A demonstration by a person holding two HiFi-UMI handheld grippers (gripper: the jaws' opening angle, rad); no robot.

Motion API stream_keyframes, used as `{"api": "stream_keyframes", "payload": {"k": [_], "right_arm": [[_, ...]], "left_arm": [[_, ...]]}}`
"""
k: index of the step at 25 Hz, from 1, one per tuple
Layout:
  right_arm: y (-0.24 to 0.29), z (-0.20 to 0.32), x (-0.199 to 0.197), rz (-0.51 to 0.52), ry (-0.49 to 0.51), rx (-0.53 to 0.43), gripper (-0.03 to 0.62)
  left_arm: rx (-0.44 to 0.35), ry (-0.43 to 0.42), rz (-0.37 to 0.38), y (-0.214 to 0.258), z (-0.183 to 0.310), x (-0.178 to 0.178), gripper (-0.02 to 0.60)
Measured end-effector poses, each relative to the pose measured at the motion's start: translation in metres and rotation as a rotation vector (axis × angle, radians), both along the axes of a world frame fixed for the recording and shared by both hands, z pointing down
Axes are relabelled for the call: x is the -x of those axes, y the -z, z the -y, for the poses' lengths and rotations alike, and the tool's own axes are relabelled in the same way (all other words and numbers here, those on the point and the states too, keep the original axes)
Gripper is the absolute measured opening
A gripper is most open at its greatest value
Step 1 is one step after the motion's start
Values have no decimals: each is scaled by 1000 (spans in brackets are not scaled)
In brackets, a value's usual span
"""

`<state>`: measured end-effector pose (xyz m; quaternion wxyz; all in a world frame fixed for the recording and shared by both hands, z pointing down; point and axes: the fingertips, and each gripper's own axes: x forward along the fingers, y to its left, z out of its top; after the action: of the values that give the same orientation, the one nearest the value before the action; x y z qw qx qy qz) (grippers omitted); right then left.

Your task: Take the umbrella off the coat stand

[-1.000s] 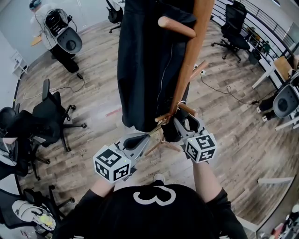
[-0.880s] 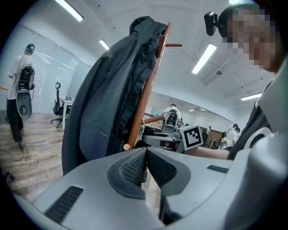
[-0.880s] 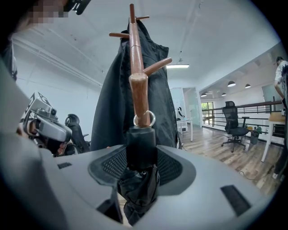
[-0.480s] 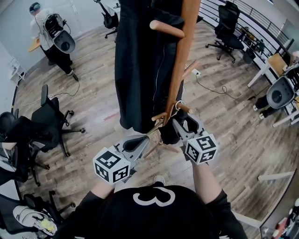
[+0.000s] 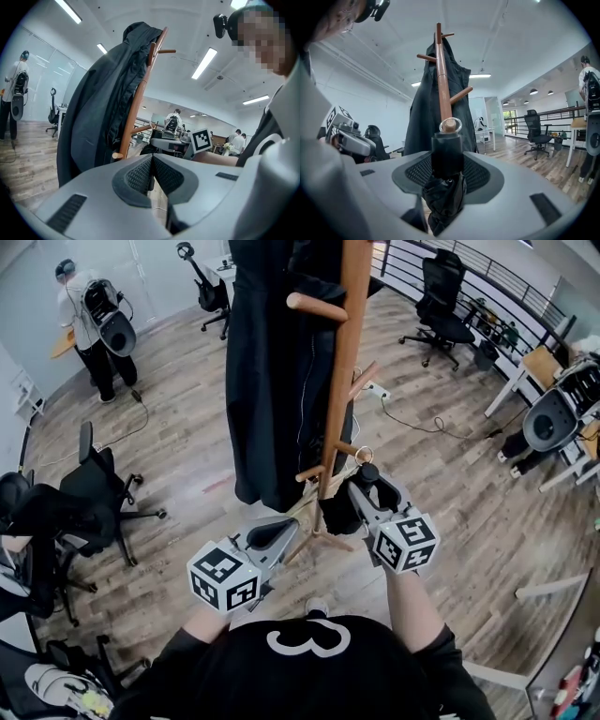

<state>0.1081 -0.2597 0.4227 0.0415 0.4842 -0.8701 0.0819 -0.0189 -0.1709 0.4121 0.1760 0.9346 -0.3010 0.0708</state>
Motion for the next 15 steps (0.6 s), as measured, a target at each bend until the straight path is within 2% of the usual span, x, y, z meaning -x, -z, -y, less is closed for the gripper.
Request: {"api": "stream_keyframes", "payload": {"k": [10, 15], "right_arm": [[24, -43, -15, 15, -35, -36, 207], [38, -79, -8, 28, -13, -69, 207]], "left_arm": [[-23, -32, -19, 12, -29, -9, 17], [-36, -40, -31, 16, -51, -6, 16]]}}
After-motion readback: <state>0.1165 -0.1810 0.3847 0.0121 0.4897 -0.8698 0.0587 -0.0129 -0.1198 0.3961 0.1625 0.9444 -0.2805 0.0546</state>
